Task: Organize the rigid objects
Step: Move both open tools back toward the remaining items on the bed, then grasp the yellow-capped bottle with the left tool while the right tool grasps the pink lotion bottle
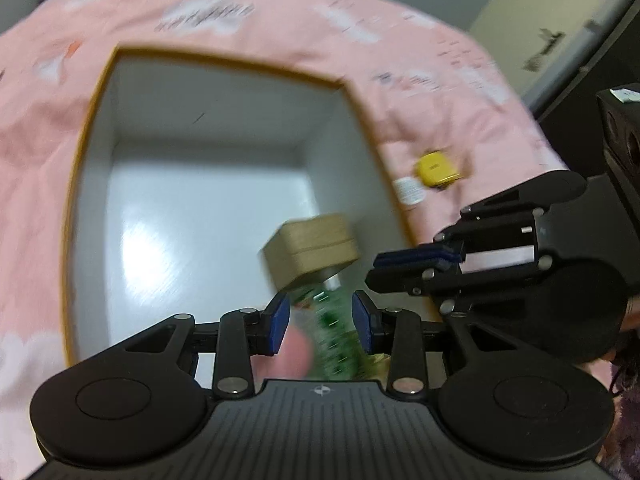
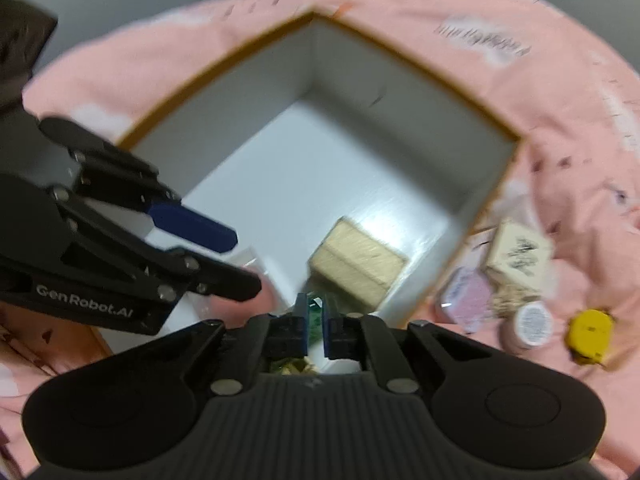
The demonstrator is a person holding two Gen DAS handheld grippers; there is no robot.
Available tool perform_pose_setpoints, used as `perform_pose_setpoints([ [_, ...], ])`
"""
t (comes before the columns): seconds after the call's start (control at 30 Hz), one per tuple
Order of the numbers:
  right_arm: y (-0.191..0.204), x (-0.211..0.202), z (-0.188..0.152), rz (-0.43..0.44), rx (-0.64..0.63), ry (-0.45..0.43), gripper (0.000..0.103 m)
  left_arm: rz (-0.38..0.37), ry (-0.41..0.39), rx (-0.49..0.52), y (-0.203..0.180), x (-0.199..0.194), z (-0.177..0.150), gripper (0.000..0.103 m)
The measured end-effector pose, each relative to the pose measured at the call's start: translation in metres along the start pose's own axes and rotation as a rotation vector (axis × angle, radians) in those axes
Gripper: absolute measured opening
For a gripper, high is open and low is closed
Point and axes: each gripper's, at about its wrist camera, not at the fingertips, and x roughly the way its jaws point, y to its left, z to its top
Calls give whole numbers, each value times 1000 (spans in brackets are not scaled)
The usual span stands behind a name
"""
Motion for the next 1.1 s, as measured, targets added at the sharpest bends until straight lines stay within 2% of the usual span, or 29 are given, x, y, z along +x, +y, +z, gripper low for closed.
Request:
perform_pose_setpoints([
  [0.1,-13,-30,-13,-12,79,-88,6,-33,-47,87,-23,-4,1,42],
  [0.23,-32,-53,-36,-78,188,-173,7,-70,-70,226,-60,-2,0,42],
  [0.4,-49,-63,-81,-154,314,-224,9,-84,-24,356,-101,17,-7,42],
  [0.47,-51,-66,-99,-192,356,-246,21,-46,25,385,-116,32,-9,42],
  [0.5,-53,-66,-108,-218,374,-256,32,-23,45,397,-125,39,-10,42],
  [0.53,-55,-64,-118,-241,394,-264,35,3,65,413,-135,47,-12,42],
  [0.67,-66,-58,-152,-267,468,-270,35,133,158,474,-169,87,-21,42],
  [0.8,-74,-46,-177,-264,513,-263,38,247,223,518,-180,119,-31,41],
  [0.93,-83,-30,-192,-261,541,-238,40,343,232,574,-189,133,-35,44],
  [1.03,-88,-26,-197,-218,579,-245,40,386,244,633,-196,141,-36,47],
  [1.1,-91,-28,-199,-197,601,-269,40,353,264,640,-200,145,-37,47],
])
